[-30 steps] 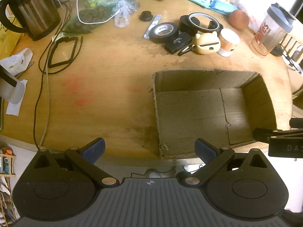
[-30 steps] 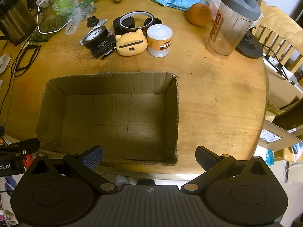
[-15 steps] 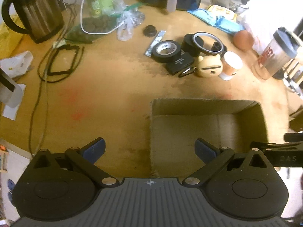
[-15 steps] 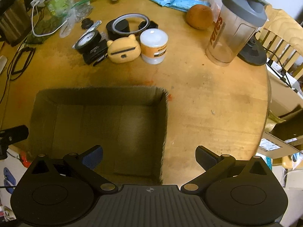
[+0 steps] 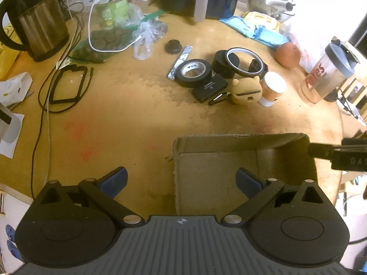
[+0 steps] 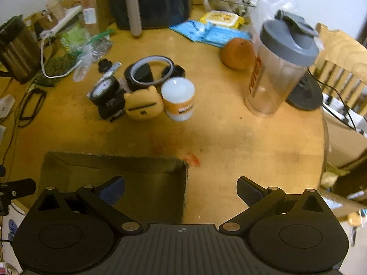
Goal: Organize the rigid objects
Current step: 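Move the right tool toward the white round jar with orange label, then close the right tool around the white round jar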
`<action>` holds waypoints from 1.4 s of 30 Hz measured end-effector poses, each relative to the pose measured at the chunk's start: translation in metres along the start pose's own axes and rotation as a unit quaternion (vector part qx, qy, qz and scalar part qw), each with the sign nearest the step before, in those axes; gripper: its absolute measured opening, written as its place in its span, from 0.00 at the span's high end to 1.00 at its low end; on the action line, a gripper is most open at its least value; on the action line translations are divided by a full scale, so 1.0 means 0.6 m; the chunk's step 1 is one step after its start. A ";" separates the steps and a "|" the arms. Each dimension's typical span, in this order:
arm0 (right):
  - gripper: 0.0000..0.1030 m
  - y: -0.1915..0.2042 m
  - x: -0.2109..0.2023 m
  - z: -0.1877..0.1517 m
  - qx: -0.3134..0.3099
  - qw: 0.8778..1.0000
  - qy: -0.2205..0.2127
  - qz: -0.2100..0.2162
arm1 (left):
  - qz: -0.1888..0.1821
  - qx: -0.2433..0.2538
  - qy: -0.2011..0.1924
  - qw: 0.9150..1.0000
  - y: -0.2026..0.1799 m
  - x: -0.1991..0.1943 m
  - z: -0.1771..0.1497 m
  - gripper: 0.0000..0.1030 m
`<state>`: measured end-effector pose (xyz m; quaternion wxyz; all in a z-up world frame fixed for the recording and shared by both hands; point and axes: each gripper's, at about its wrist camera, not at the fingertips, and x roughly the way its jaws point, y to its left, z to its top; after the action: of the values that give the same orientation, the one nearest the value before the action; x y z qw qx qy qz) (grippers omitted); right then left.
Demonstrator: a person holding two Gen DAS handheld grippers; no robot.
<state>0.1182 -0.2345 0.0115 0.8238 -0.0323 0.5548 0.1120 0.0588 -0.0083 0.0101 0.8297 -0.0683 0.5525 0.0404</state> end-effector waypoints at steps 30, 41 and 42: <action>0.02 -0.044 0.084 0.120 -0.032 0.993 -0.096 0.052 | -0.011 -0.042 -0.028 0.999 -0.002 -0.006 0.014 0.00; 0.22 -0.024 0.154 0.141 -0.071 0.992 -0.097 0.041 | 0.009 -0.083 -0.018 0.996 0.020 -0.006 0.001 0.00; 0.23 -0.022 0.157 0.141 -0.075 0.992 -0.097 0.036 | 0.011 -0.087 -0.018 0.996 0.023 -0.006 -0.001 0.00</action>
<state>0.2321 -0.2183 -0.0440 0.8644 -0.0626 0.4631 0.1855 0.0548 0.0051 0.0123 0.8300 -0.1330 0.5326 0.0986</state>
